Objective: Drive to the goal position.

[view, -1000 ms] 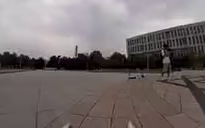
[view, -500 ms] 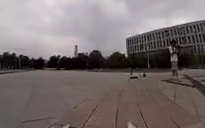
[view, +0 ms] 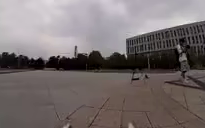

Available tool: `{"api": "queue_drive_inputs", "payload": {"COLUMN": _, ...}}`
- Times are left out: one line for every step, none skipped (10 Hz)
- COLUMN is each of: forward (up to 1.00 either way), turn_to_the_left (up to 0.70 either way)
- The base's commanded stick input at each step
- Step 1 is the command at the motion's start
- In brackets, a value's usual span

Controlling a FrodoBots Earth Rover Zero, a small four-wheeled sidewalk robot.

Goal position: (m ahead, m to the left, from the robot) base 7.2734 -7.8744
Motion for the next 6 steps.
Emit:
{"api": "queue_drive_inputs", "payload": {"forward": 0.7, "turn_to_the_left": 0.0}}
{"api": "queue_drive_inputs", "payload": {"forward": 0.7, "turn_to_the_left": 0.0}}
{"api": "queue_drive_inputs", "payload": {"forward": 0.7, "turn_to_the_left": 0.0}}
{"api": "queue_drive_inputs", "payload": {"forward": 0.7, "turn_to_the_left": 0.0}}
{"api": "queue_drive_inputs", "payload": {"forward": 0.7, "turn_to_the_left": 0.0}}
{"api": "queue_drive_inputs", "payload": {"forward": 0.7, "turn_to_the_left": 0.0}}
